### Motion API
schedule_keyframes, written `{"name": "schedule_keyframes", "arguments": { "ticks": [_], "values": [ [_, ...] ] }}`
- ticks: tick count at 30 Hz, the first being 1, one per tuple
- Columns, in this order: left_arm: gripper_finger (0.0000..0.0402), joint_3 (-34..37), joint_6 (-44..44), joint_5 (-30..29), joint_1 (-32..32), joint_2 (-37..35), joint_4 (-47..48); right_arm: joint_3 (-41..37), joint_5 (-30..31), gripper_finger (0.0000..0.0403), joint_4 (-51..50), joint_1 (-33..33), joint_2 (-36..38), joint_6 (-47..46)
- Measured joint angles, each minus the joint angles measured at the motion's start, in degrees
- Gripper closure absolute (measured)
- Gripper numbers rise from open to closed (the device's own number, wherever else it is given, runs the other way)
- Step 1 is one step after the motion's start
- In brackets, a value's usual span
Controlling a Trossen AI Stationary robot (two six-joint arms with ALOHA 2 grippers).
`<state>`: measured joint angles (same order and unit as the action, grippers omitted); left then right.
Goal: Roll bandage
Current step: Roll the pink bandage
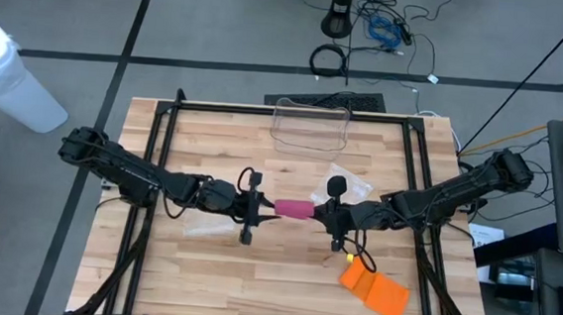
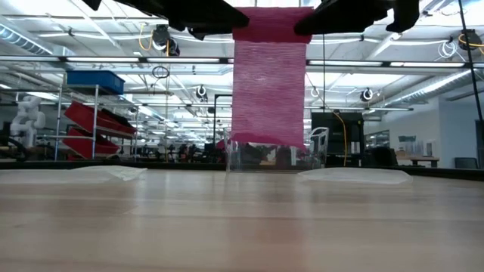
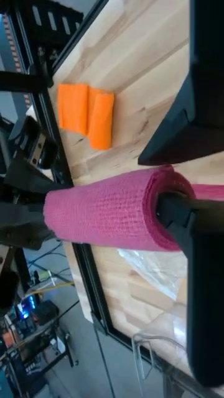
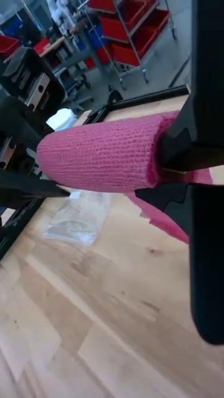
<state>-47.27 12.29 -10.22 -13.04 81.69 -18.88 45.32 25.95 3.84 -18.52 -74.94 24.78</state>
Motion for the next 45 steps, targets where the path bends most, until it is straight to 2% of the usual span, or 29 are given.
{"name": "schedule_keyframes", "arguments": {
  "ticks": [3, 6, 13, 18, 29, 33, 36, 40, 45],
  "values": [
    [0.0355, 0.0, 1.2, -0.3, 0.0, 0.0, -0.1, 0.0, -0.3, 0.0392, 0.3, 0.0, 0.0, -4.7],
    [0.0386, 0.0, 3.9, -0.7, -0.1, 0.0, 0.3, 0.0, -0.7, 0.0376, 1.4, 0.0, 0.1, -13.7],
    [0.0372, 0.0, 6.5, -3.4, -1.2, -0.1, 0.6, -0.1, -12.2, 0.034, 2.0, 1.9, 0.4, -33.0],
    [0.0382, -0.1, 11.3, -4.2, -1.9, -0.1, 1.5, -0.1, -16.8, 0.0331, 2.8, 2.7, 0.4, -38.9],
    [0.0384, -0.2, 14.0, -8.5, -2.5, -0.2, 3.4, -0.3, -18.2, 0.0333, 5.3, 3.4, 0.4, -38.9],
    [0.0369, -0.2, 12.3, -7.9, -2.6, -0.1, 2.8, -0.2, -18.0, 0.0366, 3.9, 3.9, 0.4, -33.4],
    [0.0337, -0.2, 6.0, -6.9, -2.1, -0.1, 2.1, -0.1, -15.1, 0.0392, 2.5, 3.6, 0.6, -29.3],
    [0.0289, -0.2, -3.3, -6.2, -0.5, 0.0, 0.7, 0.0, -9.2, 0.0391, 1.0, 3.3, 0.6, -21.1],
    [0.0267, -0.2, -6.9, -5.5, 0.9, 0.0, 0.2, 0.1, -1.8, 0.0397, 0.0, 2.1, 0.5, -9.0]
  ]
}}
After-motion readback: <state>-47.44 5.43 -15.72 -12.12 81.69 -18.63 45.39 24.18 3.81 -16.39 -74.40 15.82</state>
